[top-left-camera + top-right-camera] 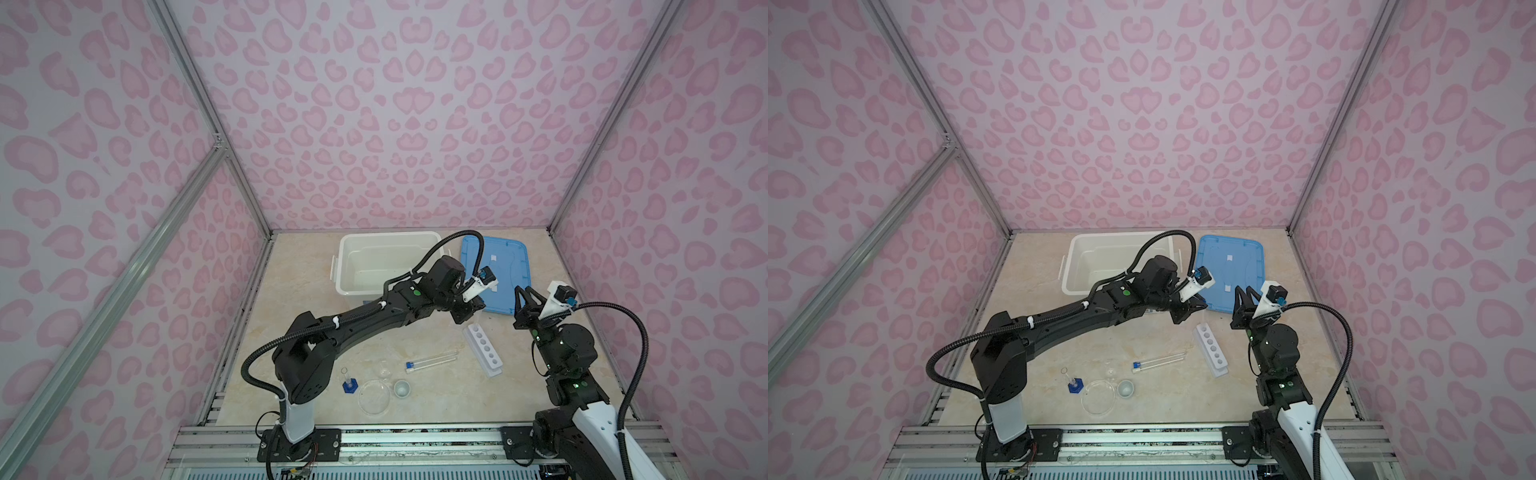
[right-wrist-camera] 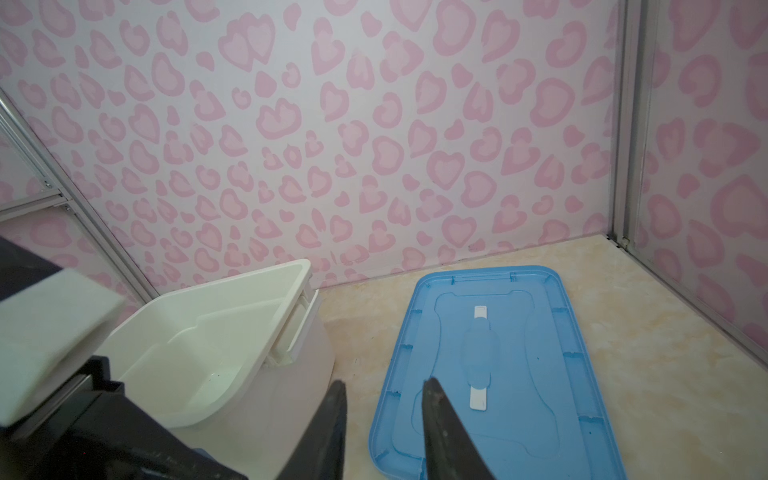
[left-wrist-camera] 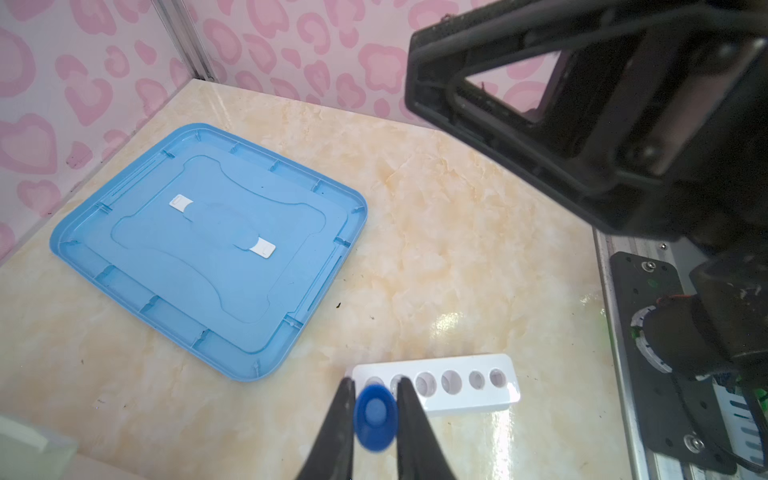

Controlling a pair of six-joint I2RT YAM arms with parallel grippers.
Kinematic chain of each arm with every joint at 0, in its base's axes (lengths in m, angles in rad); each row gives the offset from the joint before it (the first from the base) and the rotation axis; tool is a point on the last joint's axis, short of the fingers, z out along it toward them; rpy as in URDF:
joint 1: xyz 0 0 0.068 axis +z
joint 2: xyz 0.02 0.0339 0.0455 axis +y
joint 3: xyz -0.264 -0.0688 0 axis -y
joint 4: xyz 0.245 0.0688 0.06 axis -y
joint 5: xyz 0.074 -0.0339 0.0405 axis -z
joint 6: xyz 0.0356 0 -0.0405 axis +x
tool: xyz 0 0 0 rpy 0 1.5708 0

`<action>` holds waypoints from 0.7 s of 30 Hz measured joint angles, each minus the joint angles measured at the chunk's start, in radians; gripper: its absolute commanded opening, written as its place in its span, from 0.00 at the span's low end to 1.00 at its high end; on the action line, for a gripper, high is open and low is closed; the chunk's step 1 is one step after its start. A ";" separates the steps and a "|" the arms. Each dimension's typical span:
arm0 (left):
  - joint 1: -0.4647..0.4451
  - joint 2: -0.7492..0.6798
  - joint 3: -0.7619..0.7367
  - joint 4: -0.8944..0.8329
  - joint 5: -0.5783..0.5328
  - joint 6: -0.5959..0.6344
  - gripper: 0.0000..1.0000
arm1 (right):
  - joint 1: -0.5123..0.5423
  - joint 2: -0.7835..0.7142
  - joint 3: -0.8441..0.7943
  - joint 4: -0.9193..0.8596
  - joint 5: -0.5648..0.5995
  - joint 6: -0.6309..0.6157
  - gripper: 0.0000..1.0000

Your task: Organize the chemistry lab equipment

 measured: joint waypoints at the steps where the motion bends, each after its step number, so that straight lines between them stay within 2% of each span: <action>1: 0.000 0.002 0.000 0.000 0.000 0.000 0.08 | 0.000 0.002 0.002 0.000 -0.003 0.000 0.32; 21: -0.006 0.053 0.023 -0.004 -0.003 0.006 0.08 | 0.000 0.002 -0.001 0.000 -0.012 -0.004 0.32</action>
